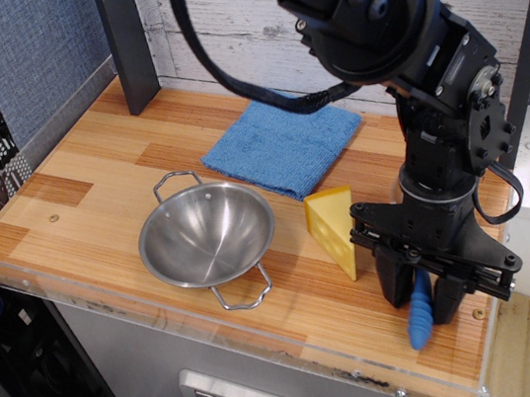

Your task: Move the spoon to the left side of the bowl.

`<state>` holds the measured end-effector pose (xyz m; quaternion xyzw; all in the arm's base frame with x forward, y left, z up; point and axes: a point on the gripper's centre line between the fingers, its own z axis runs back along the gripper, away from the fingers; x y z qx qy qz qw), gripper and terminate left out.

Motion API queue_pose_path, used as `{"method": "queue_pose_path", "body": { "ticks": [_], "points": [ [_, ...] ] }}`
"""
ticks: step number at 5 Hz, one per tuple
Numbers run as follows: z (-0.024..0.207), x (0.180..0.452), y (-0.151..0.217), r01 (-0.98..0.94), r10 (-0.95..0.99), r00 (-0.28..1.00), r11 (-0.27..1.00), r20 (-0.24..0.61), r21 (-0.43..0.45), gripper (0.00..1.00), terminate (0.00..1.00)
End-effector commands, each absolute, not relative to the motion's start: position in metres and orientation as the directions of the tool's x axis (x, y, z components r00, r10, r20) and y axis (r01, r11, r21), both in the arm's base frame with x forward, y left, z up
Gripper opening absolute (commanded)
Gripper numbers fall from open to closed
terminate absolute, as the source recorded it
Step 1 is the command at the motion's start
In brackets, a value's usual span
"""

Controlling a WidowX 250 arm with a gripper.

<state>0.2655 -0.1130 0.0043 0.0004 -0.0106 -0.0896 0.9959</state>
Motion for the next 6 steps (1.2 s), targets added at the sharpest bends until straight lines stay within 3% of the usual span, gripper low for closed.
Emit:
{"method": "queue_pose_path", "body": {
  "ticks": [1,2,3,4,6],
  "points": [
    [0.041,0.266,-0.112,0.235,-0.232,0.971,0.97,0.057,-0.055,0.0,0.0],
    [0.071,0.266,-0.107,0.271,-0.265,0.962,0.957,0.068,-0.107,0.0,0.0],
    [0.111,0.265,-0.079,0.266,-0.254,0.963,0.95,0.089,-0.161,0.0,0.0],
    [0.126,0.271,-0.028,0.225,-0.218,0.974,0.957,0.056,-0.185,0.0,0.0],
    [0.101,0.269,0.071,0.161,-0.169,0.985,0.975,-0.04,-0.153,0.0,0.0]
  ]
}}
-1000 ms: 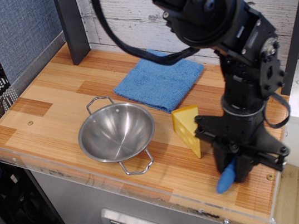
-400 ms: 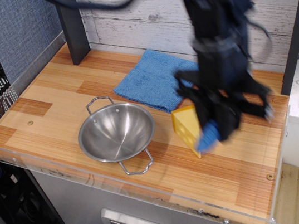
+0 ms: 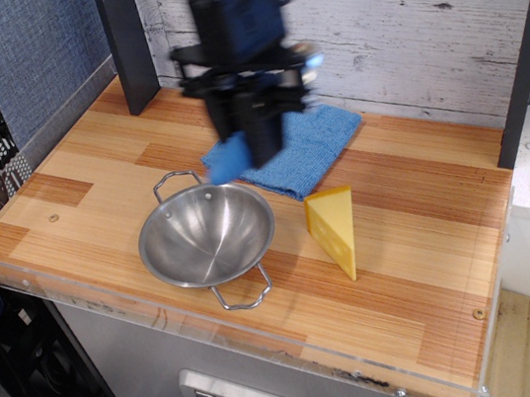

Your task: Move the spoon to the left side of the bowl.

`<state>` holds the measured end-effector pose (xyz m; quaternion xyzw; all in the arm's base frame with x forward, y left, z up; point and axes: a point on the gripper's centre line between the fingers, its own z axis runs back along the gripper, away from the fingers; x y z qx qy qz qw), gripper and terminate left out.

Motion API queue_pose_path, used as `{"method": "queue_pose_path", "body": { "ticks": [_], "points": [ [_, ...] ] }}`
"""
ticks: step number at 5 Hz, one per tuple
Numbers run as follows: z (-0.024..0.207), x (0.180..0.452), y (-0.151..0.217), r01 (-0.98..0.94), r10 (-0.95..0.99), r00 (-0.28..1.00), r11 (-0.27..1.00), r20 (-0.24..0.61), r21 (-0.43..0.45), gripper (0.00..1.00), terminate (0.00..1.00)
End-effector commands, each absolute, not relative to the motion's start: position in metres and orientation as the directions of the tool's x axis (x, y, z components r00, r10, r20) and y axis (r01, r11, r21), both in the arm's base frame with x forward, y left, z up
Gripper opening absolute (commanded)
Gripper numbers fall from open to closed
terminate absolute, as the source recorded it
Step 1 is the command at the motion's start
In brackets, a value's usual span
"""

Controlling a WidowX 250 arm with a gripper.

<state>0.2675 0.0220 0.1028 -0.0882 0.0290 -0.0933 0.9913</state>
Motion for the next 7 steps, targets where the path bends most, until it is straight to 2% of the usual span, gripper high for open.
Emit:
{"method": "queue_pose_path", "body": {
  "ticks": [1,2,3,4,5,6,7],
  "points": [
    [0.087,0.265,0.121,0.161,-0.17,0.982,0.98,-0.076,-0.117,0.0,0.0],
    [0.074,0.26,0.163,0.159,-0.167,0.98,0.983,-0.105,-0.087,0.0,0.0],
    [0.063,0.256,0.182,0.168,-0.177,0.978,0.982,-0.107,-0.092,0.0,0.0],
    [0.052,0.249,0.189,0.106,-0.106,0.994,0.994,-0.012,0.031,0.0,0.0],
    [0.04,0.245,0.187,0.095,-0.095,0.995,0.995,0.004,0.039,0.0,0.0],
    [0.028,0.245,0.187,0.069,-0.068,0.998,0.997,-0.015,0.025,0.0,0.0],
    [0.023,0.246,0.193,0.055,-0.055,0.998,0.998,-0.035,0.012,1.0,0.0]
  ]
}}
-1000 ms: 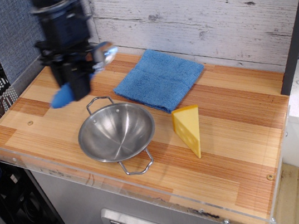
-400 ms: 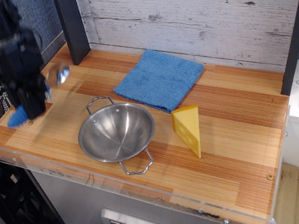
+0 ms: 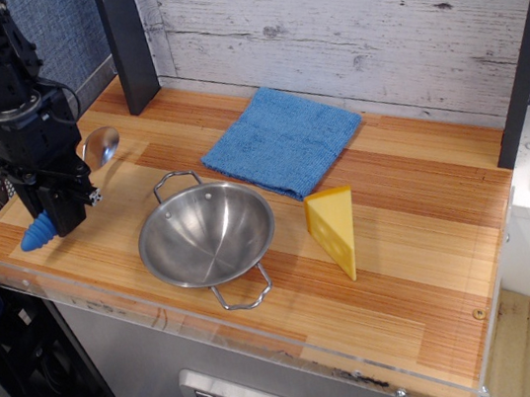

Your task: Move the spoon to the left side of the bowl.

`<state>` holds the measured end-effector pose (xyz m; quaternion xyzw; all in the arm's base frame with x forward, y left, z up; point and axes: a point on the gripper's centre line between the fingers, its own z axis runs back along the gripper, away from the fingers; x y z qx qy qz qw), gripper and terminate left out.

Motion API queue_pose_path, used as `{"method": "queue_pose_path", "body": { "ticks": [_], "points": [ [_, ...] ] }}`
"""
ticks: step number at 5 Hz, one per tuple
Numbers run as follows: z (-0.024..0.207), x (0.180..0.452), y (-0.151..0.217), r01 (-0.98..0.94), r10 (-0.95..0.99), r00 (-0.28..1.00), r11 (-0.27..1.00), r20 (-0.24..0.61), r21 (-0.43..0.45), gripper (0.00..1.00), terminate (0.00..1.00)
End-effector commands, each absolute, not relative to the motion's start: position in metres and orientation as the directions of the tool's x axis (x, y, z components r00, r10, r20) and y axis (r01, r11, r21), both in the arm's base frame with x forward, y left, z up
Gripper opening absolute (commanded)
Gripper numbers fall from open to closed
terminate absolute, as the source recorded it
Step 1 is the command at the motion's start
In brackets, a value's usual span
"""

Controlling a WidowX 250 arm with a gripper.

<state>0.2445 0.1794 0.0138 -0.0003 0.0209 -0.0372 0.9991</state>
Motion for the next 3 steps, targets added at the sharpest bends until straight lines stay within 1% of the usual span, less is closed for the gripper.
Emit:
{"method": "queue_pose_path", "body": {
  "ticks": [1,2,3],
  "points": [
    [0.027,0.244,0.199,0.05,-0.05,0.998,0.999,-0.025,-0.012,1.0,0.0],
    [0.035,0.243,0.204,0.071,-0.072,0.997,0.997,-0.019,-0.04,1.0,0.0],
    [0.065,0.242,0.203,0.068,-0.068,0.998,0.997,0.007,-0.046,1.0,0.0]
  ]
}}
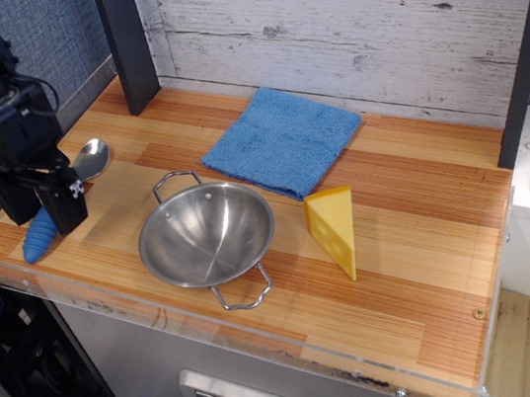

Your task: Move the spoon to the left side of the bowl.

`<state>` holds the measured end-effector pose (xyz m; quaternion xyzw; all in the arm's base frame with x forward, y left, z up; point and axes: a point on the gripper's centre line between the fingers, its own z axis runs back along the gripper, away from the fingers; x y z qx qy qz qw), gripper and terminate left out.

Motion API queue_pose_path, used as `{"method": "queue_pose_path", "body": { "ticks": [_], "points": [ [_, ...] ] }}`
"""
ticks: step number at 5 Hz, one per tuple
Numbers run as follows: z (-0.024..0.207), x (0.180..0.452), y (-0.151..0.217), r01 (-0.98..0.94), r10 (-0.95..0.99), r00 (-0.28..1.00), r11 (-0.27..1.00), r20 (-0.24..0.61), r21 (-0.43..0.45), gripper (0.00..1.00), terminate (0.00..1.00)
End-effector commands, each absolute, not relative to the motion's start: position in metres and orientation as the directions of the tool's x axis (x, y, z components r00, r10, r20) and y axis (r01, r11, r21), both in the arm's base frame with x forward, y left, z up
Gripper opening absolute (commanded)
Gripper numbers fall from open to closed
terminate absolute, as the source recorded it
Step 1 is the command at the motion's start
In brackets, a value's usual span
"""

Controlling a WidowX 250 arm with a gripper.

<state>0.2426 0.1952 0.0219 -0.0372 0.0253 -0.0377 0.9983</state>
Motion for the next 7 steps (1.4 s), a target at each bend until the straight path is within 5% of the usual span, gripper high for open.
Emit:
{"method": "queue_pose_path", "body": {
  "ticks": [1,3,6,7],
  "points": [
    [0.115,0.237,0.183,0.041,-0.042,0.998,0.999,0.049,0.019,1.0,0.0],
    [0.197,0.241,0.108,0.119,-0.127,0.978,0.991,0.167,0.059,1.0,0.0],
    [0.195,0.255,0.068,0.281,-0.286,0.948,0.958,0.141,0.053,1.0,0.0],
    [0.195,0.255,0.068,0.281,-0.286,0.948,0.958,0.141,0.053,1.0,1.0]
  ]
}}
